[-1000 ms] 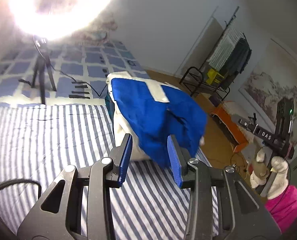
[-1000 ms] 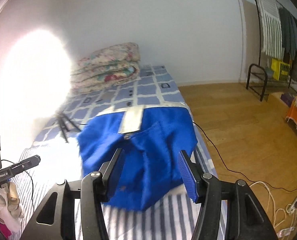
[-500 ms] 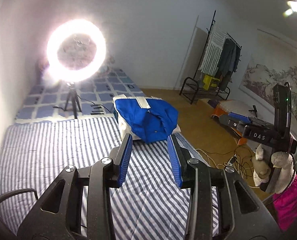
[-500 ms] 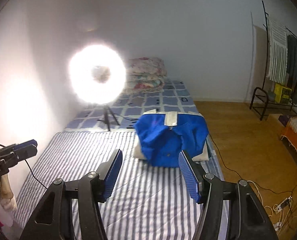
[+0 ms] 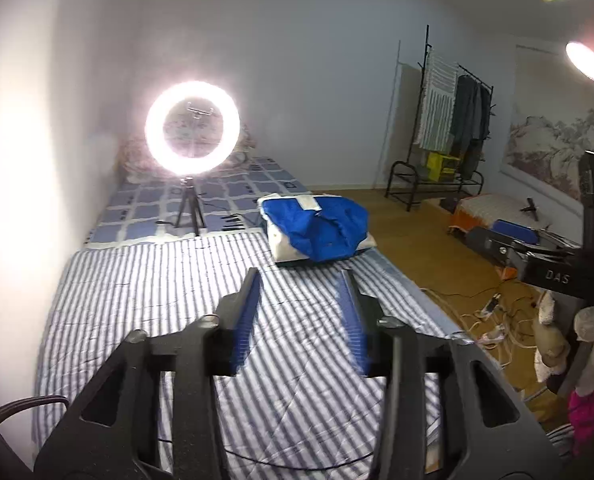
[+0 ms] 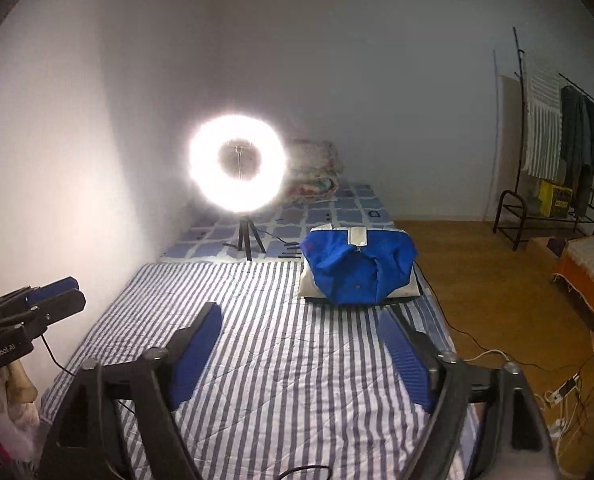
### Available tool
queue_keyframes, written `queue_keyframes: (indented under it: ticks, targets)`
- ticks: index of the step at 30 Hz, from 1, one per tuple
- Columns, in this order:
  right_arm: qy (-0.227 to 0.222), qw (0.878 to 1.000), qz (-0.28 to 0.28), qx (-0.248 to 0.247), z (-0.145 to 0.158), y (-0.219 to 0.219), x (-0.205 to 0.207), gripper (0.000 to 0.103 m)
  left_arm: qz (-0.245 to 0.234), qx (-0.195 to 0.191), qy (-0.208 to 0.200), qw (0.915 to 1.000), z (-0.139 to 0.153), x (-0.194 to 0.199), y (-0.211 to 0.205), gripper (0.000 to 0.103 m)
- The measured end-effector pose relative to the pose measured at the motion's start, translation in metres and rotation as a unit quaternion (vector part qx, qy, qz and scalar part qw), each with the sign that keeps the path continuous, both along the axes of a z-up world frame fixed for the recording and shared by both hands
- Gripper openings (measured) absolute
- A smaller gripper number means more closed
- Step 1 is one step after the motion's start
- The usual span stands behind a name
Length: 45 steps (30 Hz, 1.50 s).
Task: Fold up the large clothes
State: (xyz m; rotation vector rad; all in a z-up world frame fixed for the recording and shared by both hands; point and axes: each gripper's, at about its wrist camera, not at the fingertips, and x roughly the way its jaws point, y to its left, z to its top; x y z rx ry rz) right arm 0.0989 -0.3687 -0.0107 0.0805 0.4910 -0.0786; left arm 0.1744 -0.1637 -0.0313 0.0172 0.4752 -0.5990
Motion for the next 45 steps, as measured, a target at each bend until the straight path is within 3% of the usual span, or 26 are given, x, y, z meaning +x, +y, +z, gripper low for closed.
queue_keyframes:
  ticks: [2, 12, 16, 21, 35, 45]
  targets:
    - [-0.003, 1.000, -0.008, -0.006, -0.011, 0.003, -0.007, 0.088, 0.008, -0.001, -0.009, 0.9999, -0.005, -0.010, 0.003, 0.077]
    - [-0.008, 0.999, -0.027, -0.019, -0.034, 0.009, -0.014, 0.103, 0.007, 0.021, -0.006, 0.9997, -0.029, -0.020, 0.002, 0.087]
    - [-0.008, 0.998, -0.034, -0.050, -0.042, 0.016, -0.014, 0.103, 0.014, 0.024, 0.006, 0.9996, -0.036, -0.018, 0.001, 0.093]
    - [-0.001, 0.998, -0.037, -0.054, -0.047, 0.019, -0.016, 0.103, 0.031, 0.026, -0.001, 0.9992, -0.042, -0.019, -0.002, 0.103]
    - [-0.004, 0.993, -0.088, -0.076, -0.053, 0.021, -0.021, 0.103, 0.050, 0.095, -0.001, 0.9942, -0.063, -0.027, -0.026, 0.103]
    - [0.004, 0.992, -0.094, -0.087, -0.058, 0.020, -0.021, 0.103, 0.041, 0.108, -0.007, 0.9933, -0.067, -0.036, -0.032, 0.103]
